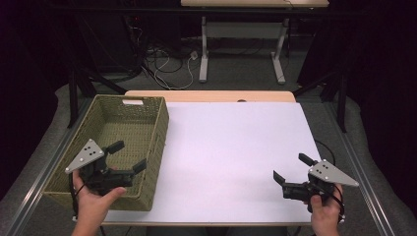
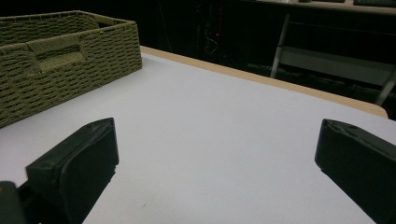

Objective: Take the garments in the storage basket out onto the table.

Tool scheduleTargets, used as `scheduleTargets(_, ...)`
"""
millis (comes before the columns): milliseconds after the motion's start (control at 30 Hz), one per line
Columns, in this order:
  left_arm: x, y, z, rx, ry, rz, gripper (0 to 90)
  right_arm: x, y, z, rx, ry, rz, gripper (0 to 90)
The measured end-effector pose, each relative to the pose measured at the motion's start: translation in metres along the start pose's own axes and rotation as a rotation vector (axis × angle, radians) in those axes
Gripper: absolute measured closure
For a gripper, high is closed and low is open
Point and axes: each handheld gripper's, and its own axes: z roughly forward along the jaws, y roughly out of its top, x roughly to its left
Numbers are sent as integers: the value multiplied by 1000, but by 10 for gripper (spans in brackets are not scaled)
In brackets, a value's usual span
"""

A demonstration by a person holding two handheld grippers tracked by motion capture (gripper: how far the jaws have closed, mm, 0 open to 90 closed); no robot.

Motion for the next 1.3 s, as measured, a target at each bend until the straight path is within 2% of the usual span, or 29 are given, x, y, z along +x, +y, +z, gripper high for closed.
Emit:
scheduleTargets(67, 4, 0, -5, 28, 10, 8, 4, -1, -3, -1, 1, -2, 5, 0)
scheduleTargets(233, 16, -3, -15, 93, 73, 36, 4, -3, -5, 1, 12, 1, 30, 0)
scheduleTargets(333, 23, -6, -19, 136, 76, 22, 5, -3, -6, 2, 16, 0, 26, 0)
scheduleTargets(400, 27, -7, -22, 130, 42, 10, 5, -2, -5, 2, 24, 0, 29, 0)
scheduleTargets(467, 32, -6, -25, 129, 26, -2, 5, -2, -5, 3, 24, 0, 27, 0)
scheduleTargets(600, 43, -3, -34, 110, 45, -39, 5, -2, -5, 3, 29, 1, 30, 0)
scheduleTargets(667, 49, -1, -38, 123, 73, -33, 5, -2, -5, 3, 29, 4, 35, 0)
scheduleTargets(900, 63, 2, -48, 254, 211, 42, 5, -5, -6, 3, 34, 8, 39, 0)
scheduleTargets(967, 66, 3, -50, 298, 218, 46, 5, -5, -6, 3, 31, 8, 42, 0)
scheduleTargets(1100, 75, 1, -45, 416, 195, 35, 5, -4, -6, 5, 41, 9, 52, 0)
scheduleTargets(1200, 81, 0, -39, 499, 206, 43, 5, -4, -7, 6, 48, 11, 39, 0)
scheduleTargets(1267, 86, -1, -36, 539, 214, 44, 5, -3, -7, 7, 47, 14, 47, 0)
scheduleTargets(1300, 88, -2, -34, 544, 225, 45, 5, -3, -7, 7, 49, 18, 47, 0)
